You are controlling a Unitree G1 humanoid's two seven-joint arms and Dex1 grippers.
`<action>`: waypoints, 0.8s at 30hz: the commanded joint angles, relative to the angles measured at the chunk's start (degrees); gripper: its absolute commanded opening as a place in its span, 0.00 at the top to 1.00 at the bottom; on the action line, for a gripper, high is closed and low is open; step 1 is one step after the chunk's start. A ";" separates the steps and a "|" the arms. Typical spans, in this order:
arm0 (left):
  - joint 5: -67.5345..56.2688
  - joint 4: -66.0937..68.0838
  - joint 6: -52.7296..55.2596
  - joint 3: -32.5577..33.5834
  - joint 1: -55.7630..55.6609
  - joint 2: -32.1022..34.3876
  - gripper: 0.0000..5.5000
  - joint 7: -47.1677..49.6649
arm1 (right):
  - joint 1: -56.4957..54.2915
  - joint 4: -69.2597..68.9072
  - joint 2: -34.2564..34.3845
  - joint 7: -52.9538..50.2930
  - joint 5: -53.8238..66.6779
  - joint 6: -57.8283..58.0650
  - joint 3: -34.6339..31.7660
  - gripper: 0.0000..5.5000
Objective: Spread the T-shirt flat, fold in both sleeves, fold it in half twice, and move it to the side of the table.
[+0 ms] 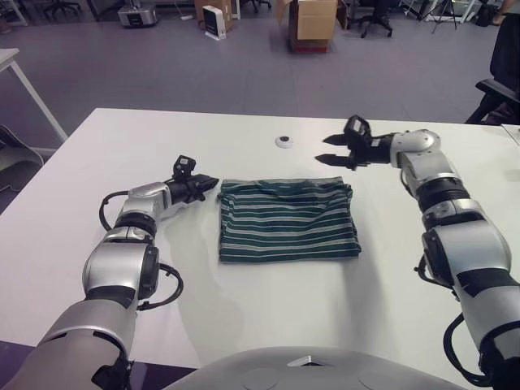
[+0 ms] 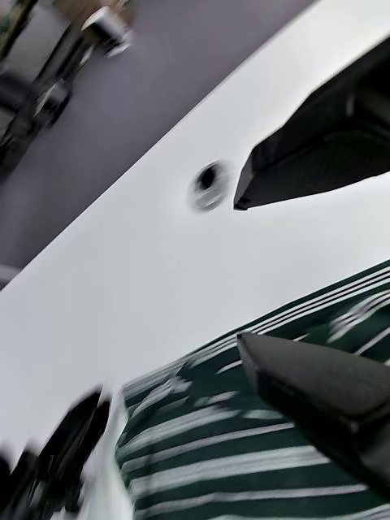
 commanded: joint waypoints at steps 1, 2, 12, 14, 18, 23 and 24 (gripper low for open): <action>-7.18 -15.05 0.84 8.35 5.92 2.18 0.66 2.43 | 20.85 -30.07 -0.03 -6.97 -13.57 4.85 13.48 0.49; -8.26 -21.23 2.21 9.44 8.16 1.90 0.66 4.12 | 24.19 -34.49 -1.36 -9.35 -18.74 3.88 16.30 0.49; -4.77 -60.67 14.30 7.38 27.89 -0.09 0.66 20.47 | 31.17 -43.69 -28.11 0.07 -21.30 -10.94 12.37 0.49; -3.55 -64.43 14.71 5.77 29.58 -0.50 0.66 21.69 | 24.87 -32.16 -28.19 -6.68 -27.08 -15.38 12.68 0.49; -1.80 -69.21 15.43 2.33 31.29 -1.30 0.66 22.70 | 20.92 -26.41 -22.98 -11.76 -22.64 -13.28 7.90 0.49; -1.67 -72.90 16.19 2.15 33.58 -2.19 0.66 24.40 | 21.00 -21.80 -17.72 -16.57 -8.18 13.64 -6.55 0.49; -1.32 -73.07 15.96 1.80 33.80 -2.52 0.66 24.83 | 20.67 -19.66 -15.32 -19.46 -5.80 19.89 -9.33 0.49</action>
